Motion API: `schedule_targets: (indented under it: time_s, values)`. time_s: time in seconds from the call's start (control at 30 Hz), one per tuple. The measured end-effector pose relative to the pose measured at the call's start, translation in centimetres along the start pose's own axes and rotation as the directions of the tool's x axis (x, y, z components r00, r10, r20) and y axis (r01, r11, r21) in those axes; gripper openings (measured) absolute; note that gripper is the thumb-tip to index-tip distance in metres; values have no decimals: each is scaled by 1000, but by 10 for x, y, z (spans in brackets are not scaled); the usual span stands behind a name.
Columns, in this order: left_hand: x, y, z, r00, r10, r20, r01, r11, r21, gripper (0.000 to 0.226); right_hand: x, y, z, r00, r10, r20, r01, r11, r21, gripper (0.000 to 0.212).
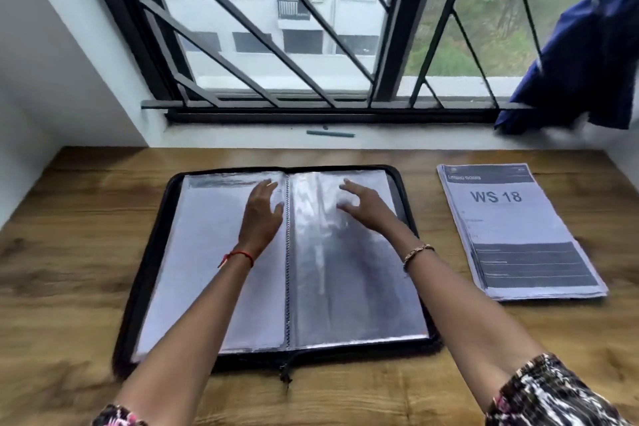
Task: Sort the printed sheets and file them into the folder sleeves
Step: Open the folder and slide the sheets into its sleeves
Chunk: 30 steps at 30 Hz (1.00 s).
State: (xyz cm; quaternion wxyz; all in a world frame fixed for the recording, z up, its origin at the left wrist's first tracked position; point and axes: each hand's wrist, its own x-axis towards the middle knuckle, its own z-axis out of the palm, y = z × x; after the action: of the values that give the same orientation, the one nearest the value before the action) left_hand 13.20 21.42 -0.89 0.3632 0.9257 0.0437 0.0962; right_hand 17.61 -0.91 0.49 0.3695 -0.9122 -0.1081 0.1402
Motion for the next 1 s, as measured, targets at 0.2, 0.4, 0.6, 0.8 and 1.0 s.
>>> schedule_targets:
  time_s: [0.2,0.4,0.6,0.8,1.0]
  values:
    - [11,101,83,984,128,128,-100,975,-200,35,-33,76,-78,927,195,-319,-193,980,39,29]
    - [8,194,164,952,136,273,-39,941,-335,25,-73,162,-142,830,317,-459,-325,944,65,25]
    - [11,232,228,939,27,344,75,957,-280,27,-94,229,-188,717,457,-526,-511,858,49,42]
    - [33,240,259,954,-57,296,132,961,-242,18,-90,262,-211,715,495,-494,-553,832,33,40]
    - [43,242,278,960,-155,233,197,966,-167,17,-82,274,-214,715,476,-512,-532,845,42,40]
